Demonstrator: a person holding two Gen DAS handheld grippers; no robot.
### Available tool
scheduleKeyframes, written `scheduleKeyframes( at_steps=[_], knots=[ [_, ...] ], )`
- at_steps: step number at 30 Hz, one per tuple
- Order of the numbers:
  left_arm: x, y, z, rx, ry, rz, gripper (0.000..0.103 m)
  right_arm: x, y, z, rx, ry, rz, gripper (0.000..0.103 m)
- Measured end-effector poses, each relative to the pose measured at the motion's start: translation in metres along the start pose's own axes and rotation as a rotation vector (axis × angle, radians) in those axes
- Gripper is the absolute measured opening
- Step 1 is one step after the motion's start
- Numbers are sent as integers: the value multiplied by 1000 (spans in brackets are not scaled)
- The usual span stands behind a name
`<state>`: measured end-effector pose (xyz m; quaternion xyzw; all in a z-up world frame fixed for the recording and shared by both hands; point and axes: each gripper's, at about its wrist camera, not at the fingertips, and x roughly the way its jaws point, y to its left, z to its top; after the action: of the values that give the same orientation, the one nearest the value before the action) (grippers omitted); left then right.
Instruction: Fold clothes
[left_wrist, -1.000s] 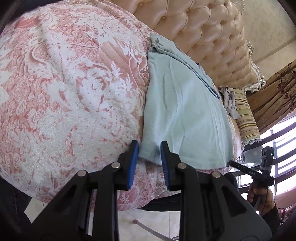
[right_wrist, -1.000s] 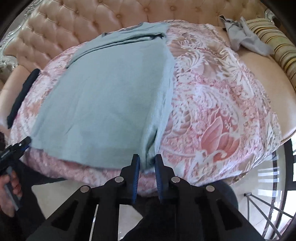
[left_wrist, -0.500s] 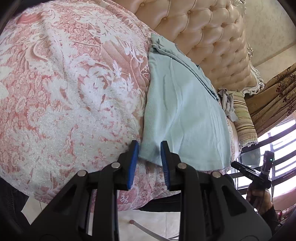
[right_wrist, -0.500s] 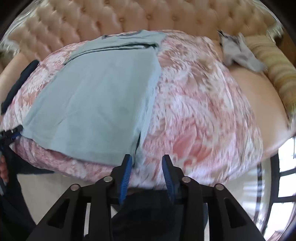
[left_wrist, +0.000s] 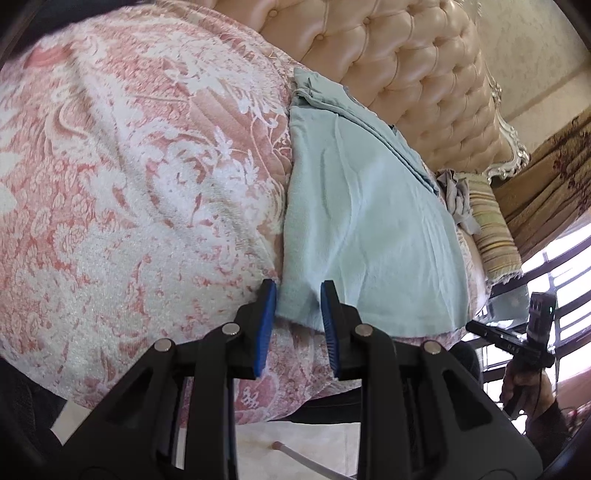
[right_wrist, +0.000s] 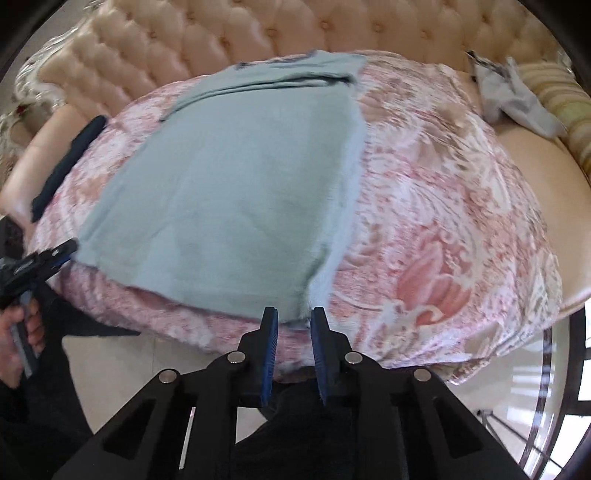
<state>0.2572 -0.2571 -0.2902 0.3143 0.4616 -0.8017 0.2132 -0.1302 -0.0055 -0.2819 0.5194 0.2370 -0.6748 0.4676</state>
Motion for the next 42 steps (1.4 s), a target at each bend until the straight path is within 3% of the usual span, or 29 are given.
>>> scheduleKeyframes(
  at_steps=[2, 5, 10, 12, 14, 24, 25, 26, 33, 35, 42],
  knots=[
    [1, -3, -1, 17, 5, 6, 28, 3, -7, 1, 49, -4, -2, 23],
    [2, -7, -2, 43, 13, 16, 29, 11, -10, 4, 65, 4, -23, 44],
    [4, -14, -3, 82, 25, 30, 29, 12, -9, 5, 72, -16, 4, 44],
    [4, -15, -4, 85, 24, 27, 28, 12, -10, 5, 81, -24, 11, 38],
    [5, -16, -4, 92, 28, 24, 26, 12, -10, 5, 72, -21, 14, 18],
    [11, -9, -6, 30, 55, -33, 27, 15, -16, 2, 103, -20, 33, 19],
    [11, -7, -5, 12, 54, -55, 10, 14, -16, 3, 118, -27, 52, 16],
    [8, -4, -3, -14, 44, -92, 8, 13, -16, 5, 134, -33, 71, 9],
    [-21, 13, 7, -168, -64, -373, 8, -22, -47, 1, 363, -166, 378, 8],
    [-26, 10, 9, -160, -82, -391, 8, -31, -52, 2, 396, -202, 440, 8],
    [-21, 12, 6, -183, -65, -363, 8, -28, -52, -3, 416, -205, 495, 8]
  ],
)
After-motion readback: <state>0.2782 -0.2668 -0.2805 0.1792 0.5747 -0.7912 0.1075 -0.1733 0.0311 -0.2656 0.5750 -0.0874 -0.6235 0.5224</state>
